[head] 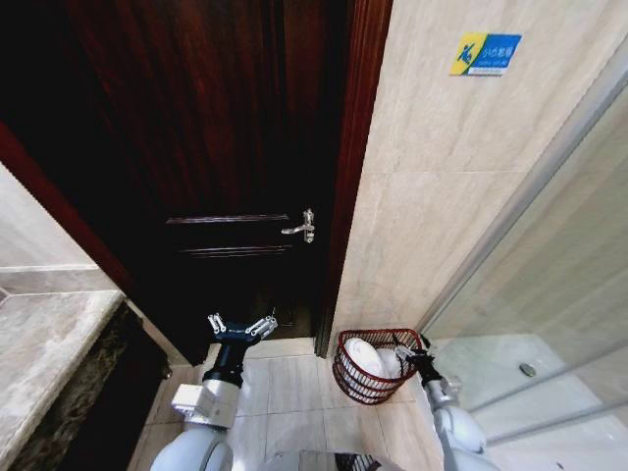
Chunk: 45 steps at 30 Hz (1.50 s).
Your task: Discard the used towel into the hamper.
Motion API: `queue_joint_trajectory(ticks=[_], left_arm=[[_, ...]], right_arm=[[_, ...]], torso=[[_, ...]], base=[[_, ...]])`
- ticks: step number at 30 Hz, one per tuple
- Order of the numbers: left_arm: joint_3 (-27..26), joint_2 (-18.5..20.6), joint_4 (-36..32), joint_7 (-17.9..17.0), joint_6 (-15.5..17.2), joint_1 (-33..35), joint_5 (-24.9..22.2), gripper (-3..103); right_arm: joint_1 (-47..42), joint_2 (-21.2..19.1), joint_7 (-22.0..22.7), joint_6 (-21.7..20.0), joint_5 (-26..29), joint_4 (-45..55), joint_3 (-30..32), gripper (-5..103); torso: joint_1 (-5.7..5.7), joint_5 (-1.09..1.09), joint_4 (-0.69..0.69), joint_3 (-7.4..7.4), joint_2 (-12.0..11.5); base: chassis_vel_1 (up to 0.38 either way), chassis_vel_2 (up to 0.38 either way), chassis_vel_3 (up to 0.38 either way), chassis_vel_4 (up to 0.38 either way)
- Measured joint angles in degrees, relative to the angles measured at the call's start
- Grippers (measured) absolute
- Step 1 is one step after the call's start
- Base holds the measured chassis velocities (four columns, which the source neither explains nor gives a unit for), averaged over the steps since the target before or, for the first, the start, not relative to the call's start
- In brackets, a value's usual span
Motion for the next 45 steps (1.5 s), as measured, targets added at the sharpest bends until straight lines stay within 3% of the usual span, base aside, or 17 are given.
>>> queue_joint_trajectory(ticks=[5,7,12,18,26,32,45], left_arm=[[0.01,0.0,0.0,0.0,0.0,0.0,0.0,100],[0.0,0.0,0.0,0.0,0.0,0.0,0.0,100],[0.01,0.0,0.0,0.0,0.0,0.0,0.0,100],[0.01,0.0,0.0,0.0,0.0,0.0,0.0,100],[0.0,-0.01,0.0,0.0,0.0,0.0,0.0,100],[0.0,0.0,0.0,0.0,0.0,0.0,0.0,100],[0.0,0.0,0.0,0.0,0.0,0.0,0.0,100]], right_arm=[[-6.81,2.92,0.16,0.49,2.73,11.03,0.34,100],[-11.29,4.35,-0.87,3.83,5.45,16.01,0.88,100],[-16.18,4.69,-1.66,9.0,7.42,23.82,2.38,100],[-18.67,4.7,-3.55,9.67,8.26,31.88,3.28,100],[-16.89,4.92,0.71,8.47,-0.03,37.38,1.49,100],[-15.03,4.91,6.53,4.12,-5.5,38.81,-0.02,100],[-14.45,4.79,5.09,7.02,-6.12,36.33,0.94,100]], torso=[[0.0,0.01,0.0,0.0,0.0],[0.0,0.01,-0.02,0.0,0.0],[0.0,0.01,-0.01,0.0,0.0],[0.0,0.0,-0.01,0.0,0.0],[0.0,0.01,0.0,0.01,-0.01],[0.01,0.01,-0.01,0.01,-0.01],[0.01,0.01,-0.01,0.01,-0.01]], base=[[0.0,0.0,0.0,0.0],[0.0,0.0,0.0,0.0],[0.0,0.0,0.0,0.0],[0.0,0.0,0.0,0.0],[0.0,0.0,0.0,0.0],[0.0,0.0,0.0,0.0],[0.0,0.0,0.0,0.0]])
